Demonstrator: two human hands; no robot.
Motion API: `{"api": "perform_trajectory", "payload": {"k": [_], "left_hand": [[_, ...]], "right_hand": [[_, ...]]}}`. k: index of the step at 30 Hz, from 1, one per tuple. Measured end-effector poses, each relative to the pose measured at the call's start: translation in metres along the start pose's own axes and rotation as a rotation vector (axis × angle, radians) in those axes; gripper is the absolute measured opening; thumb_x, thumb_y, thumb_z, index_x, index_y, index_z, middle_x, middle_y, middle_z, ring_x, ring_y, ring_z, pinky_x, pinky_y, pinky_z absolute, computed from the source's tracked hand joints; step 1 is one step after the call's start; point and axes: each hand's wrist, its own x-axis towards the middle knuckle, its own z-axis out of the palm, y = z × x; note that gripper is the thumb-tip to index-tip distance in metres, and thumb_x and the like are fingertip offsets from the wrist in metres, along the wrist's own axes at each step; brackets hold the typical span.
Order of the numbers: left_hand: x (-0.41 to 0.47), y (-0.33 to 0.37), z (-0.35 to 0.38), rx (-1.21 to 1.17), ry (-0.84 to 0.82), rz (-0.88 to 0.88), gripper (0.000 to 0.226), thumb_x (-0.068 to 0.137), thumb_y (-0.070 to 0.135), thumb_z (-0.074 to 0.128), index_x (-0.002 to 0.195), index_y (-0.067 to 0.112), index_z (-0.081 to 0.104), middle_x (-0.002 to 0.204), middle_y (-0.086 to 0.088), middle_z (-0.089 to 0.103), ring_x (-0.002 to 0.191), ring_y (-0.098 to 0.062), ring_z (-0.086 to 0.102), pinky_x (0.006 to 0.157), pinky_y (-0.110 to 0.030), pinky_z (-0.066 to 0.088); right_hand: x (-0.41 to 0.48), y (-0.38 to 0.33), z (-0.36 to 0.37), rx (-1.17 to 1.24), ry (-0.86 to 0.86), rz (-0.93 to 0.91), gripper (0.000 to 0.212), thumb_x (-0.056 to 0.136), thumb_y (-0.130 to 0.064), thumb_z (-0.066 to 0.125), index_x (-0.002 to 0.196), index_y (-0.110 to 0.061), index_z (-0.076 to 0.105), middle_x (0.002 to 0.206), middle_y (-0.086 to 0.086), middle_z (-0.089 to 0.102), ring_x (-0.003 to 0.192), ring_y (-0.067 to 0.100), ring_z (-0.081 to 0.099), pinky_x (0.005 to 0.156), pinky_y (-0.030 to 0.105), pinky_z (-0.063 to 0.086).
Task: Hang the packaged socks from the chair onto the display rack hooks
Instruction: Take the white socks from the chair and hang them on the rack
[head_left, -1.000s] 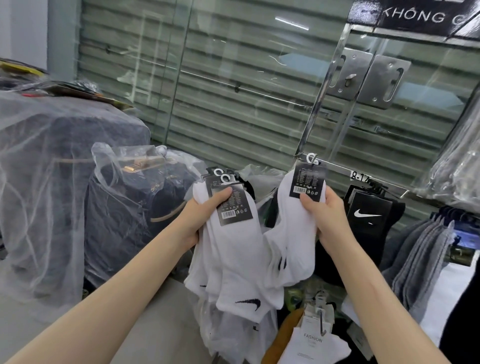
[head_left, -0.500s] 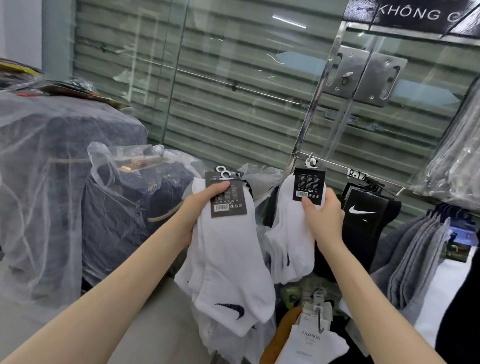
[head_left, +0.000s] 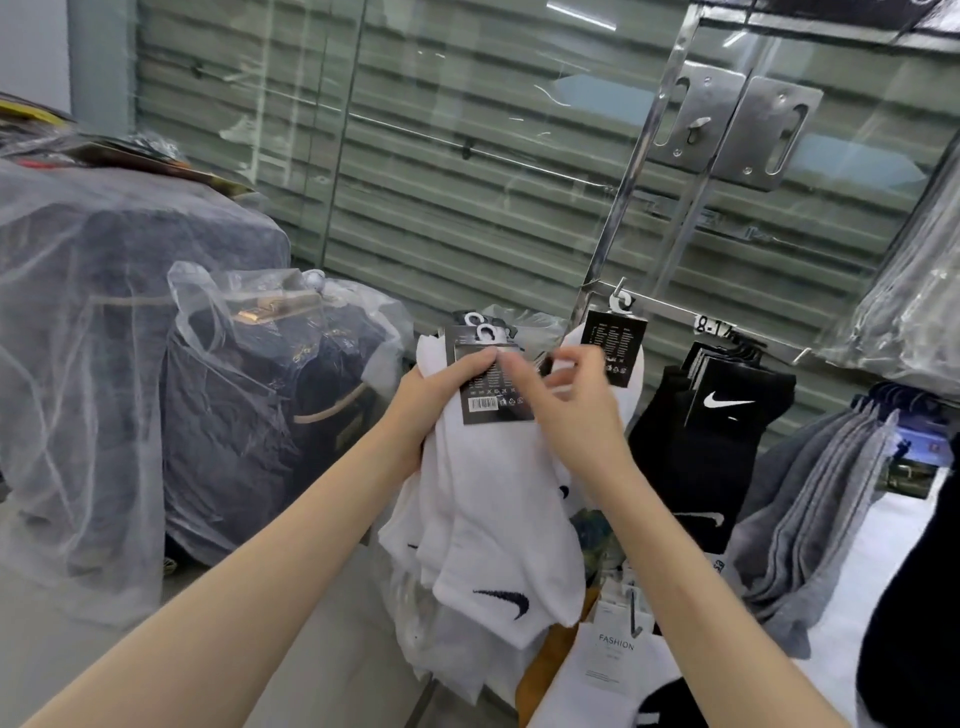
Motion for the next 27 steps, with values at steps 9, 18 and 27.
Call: {"api": "perform_trajectory", "payload": {"k": [9, 18, 27], "left_hand": [[-0.003, -0.003, -0.011, 0.051, -0.089, -0.053, 0.057, 0.06, 0.048, 0.074, 0.107, 0.017, 0.071, 0.102, -0.005, 0.076, 0.094, -0.021, 0.072, 0.073, -0.03, 0.057], [-0.004, -0.003, -0.018, -0.009, -0.051, -0.102, 0.017, 0.079, 0.026, 0.071, 0.093, 0.017, 0.074, 0.088, -0.003, 0.077, 0.075, -0.016, 0.074, 0.058, -0.022, 0.056], [-0.005, -0.003, -0.016, -0.017, -0.072, -0.103, 0.032, 0.064, 0.032, 0.076, 0.092, 0.016, 0.074, 0.088, -0.003, 0.077, 0.074, -0.015, 0.073, 0.06, -0.023, 0.056]], "right_hand": [[0.013, 0.01, -0.003, 0.152, -0.078, 0.094, 0.024, 0.079, -0.03, 0.071, 0.096, -0.014, 0.065, 0.095, 0.002, 0.07, 0.091, 0.017, 0.066, 0.082, 0.037, 0.055], [0.035, 0.017, -0.035, 0.246, 0.086, 0.043, 0.009, 0.082, -0.014, 0.069, 0.086, -0.017, 0.061, 0.085, -0.003, 0.068, 0.076, 0.009, 0.064, 0.07, 0.024, 0.051], [0.029, 0.027, -0.038, 0.082, 0.188, -0.044, 0.019, 0.081, -0.019, 0.069, 0.079, -0.03, 0.054, 0.083, -0.008, 0.067, 0.088, 0.018, 0.065, 0.088, 0.045, 0.051]]}}
